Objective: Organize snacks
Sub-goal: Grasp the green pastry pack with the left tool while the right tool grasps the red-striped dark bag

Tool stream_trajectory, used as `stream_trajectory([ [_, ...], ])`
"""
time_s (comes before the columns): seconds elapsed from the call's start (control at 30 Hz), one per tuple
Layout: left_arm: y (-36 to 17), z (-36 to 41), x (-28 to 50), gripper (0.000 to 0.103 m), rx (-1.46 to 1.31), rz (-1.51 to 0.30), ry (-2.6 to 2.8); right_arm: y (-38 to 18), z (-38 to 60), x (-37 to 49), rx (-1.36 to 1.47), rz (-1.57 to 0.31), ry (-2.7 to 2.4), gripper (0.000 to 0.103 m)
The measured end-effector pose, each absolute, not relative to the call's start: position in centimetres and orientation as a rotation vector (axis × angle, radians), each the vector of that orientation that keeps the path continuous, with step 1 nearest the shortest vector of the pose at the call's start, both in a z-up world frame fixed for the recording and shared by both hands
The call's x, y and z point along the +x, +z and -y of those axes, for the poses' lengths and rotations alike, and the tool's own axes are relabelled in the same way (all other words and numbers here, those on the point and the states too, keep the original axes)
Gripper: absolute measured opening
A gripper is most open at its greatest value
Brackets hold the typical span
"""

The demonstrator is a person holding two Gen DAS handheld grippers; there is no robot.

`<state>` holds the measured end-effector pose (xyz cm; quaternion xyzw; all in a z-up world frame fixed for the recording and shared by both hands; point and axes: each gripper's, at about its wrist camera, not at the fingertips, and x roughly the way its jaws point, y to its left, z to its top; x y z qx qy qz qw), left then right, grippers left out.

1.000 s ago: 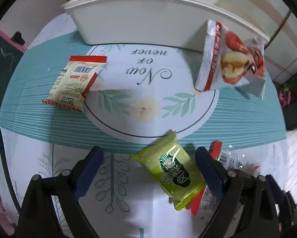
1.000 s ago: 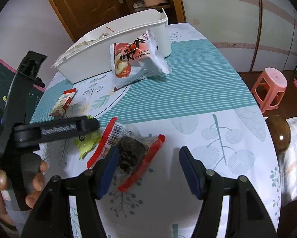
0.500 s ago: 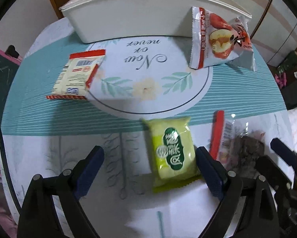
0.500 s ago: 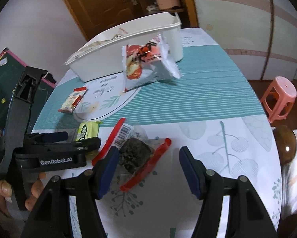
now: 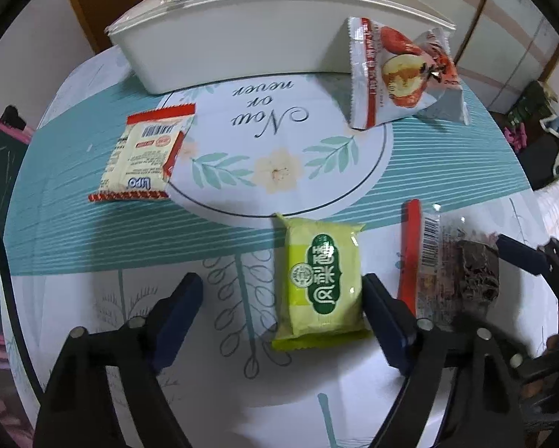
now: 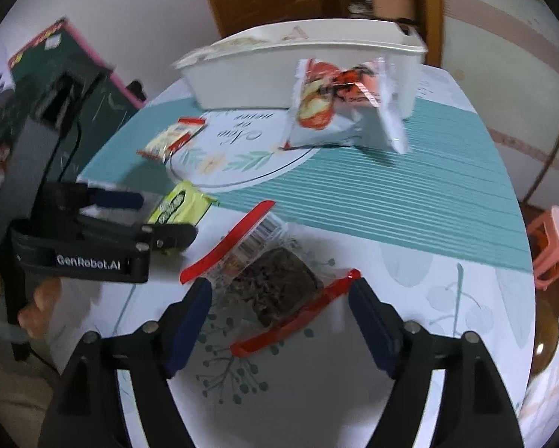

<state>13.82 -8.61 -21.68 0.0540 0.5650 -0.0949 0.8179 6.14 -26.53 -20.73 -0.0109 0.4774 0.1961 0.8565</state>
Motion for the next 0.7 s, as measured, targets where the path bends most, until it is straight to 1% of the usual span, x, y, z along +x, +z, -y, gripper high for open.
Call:
stream_trajectory([
  [0.03, -21.6, 8.9, 13.8, 0.077, 0.122, -1.200, -0.212, -20.8, 26.2, 6.0, -0.048, -1.004, 0.416, 0.081],
  [0.17, -21.3, 9.6, 13.5, 0.068, 0.142, -1.184, -0.245, -21.1, 24.5, 5.9, -0.166, -1.005, 0.396, 0.087],
  [0.23, -20.9, 10.4, 13.4, 0.059, 0.150, -1.174, -0.256, -21.3, 24.1, 6.0, -0.193, -1.007, 0.386, 0.090],
  [0.27, -20.8, 10.3, 13.3, 0.056, 0.153, -1.171, -0.262, -21.4, 23.9, 6.0, -0.207, -1.009, 0.386, 0.092],
  [0.33, -20.7, 10.4, 13.2, 0.046, 0.157, -1.166, -0.268, -21.5, 23.8, 6.0, -0.214, -1.013, 0.391, 0.094],
  [0.4, -20.7, 10.1, 13.3, 0.039, 0.158, -1.162, -0.272, -21.4, 23.7, 6.0, -0.217, -1.023, 0.384, 0.094],
  [0.5, -20.7, 9.7, 13.1, 0.037, 0.156, -1.156, -0.275, -21.4, 23.8, 6.0, -0.206, -1.027, 0.359, 0.094],
  [0.53, -20.6, 9.7, 13.1, 0.037, 0.156, -1.152, -0.276, -21.4, 23.7, 6.1, -0.203, -1.021, 0.349, 0.090],
  [0.6, -20.6, 9.4, 12.9, 0.036, 0.158, -1.147, -0.277, -21.2, 24.0, 6.0, -0.184, -1.007, 0.322, 0.079],
  [0.63, -20.6, 9.4, 12.8, 0.036, 0.161, -1.144, -0.277, -21.0, 24.2, 6.0, -0.178, -0.995, 0.315, 0.063],
  [0.67, -20.7, 9.5, 12.9, 0.036, 0.164, -1.141, -0.277, -20.9, 24.3, 5.9, -0.170, -0.986, 0.312, 0.050],
  [0.7, -20.7, 9.5, 12.9, 0.035, 0.167, -1.138, -0.278, -20.8, 24.5, 5.8, -0.165, -0.980, 0.304, 0.047],
])
